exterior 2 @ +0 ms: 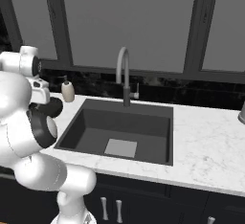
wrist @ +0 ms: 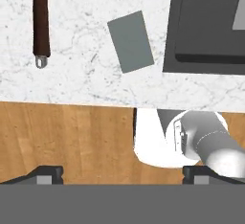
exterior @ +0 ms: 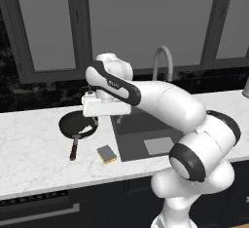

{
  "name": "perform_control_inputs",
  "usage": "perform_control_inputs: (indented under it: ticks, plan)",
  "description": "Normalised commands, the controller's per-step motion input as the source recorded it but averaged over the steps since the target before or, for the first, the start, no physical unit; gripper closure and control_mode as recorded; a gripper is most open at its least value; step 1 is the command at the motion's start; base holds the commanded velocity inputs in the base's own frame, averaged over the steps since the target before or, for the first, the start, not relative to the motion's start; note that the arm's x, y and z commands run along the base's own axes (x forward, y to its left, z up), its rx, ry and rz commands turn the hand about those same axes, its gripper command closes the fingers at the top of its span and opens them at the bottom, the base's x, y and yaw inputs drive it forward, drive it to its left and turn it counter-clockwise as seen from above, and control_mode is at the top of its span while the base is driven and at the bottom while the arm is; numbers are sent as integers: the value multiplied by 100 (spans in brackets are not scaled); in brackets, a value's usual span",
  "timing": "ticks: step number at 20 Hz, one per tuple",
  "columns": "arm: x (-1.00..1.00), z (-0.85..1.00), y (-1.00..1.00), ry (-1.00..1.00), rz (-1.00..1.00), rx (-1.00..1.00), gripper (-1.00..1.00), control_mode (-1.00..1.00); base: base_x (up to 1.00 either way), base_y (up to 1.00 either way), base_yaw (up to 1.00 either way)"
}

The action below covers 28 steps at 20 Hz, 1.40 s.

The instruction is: Pick the pan and sponge and place them into the sink. Then turn on the water.

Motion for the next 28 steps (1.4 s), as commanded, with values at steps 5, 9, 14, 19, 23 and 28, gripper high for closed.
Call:
perform_control_inputs:
  ticks: [5, 9, 14, 19, 23, 28]
  plan:
    - [0, -21, 41, 0, -1, 0, -100, -100, 0, 0, 0]
    - [9, -31, 42, -9, -5, -7, -100, -100, 0, 0, 0]
    - [45, -40, 50, -19, -3, -1, -100, -100, 0, 0, 0]
    - [65, -45, 38, -19, -3, 0, -100, -100, 0, 0, 0]
    - [70, -47, 24, -12, -3, 0, -100, -100, 0, 0, 0]
    - [50, -50, 21, -3, -1, 0, -100, -100, 0, 0, 0]
